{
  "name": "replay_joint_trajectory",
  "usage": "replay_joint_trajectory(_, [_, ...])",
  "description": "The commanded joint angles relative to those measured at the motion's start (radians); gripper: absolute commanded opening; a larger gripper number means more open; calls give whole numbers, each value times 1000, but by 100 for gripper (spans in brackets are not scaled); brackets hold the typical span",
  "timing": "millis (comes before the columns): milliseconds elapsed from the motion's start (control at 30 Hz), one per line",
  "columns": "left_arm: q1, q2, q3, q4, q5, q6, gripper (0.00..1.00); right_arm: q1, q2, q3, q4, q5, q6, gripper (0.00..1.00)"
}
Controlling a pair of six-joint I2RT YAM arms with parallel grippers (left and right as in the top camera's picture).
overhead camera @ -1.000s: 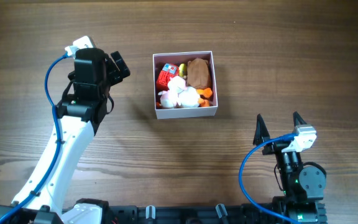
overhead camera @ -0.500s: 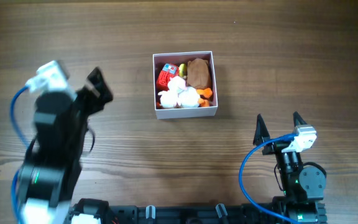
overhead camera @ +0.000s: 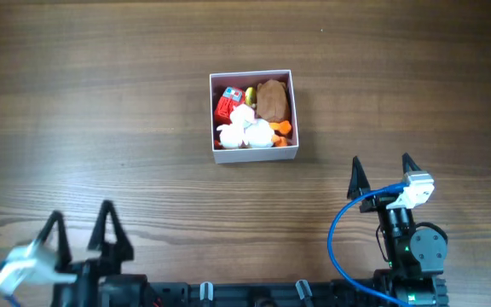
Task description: Pack container
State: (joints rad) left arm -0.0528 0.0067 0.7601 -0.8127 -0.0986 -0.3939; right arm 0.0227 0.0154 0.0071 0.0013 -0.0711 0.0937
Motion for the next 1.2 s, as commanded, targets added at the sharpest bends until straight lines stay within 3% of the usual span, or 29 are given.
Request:
replay_joint_trajectory(0, [11,-3,-145,63,61,12,100,-3,-11,-2,4,-1,11,100])
replay_joint_trajectory(367, [12,-3,-633,642,61,12,100,-3,-10,-2,3,-1,12,100])
replay_joint_trajectory(1167, [12,-2,-709,644,39,27,100,-3,-3,-2,3,-1,12,99])
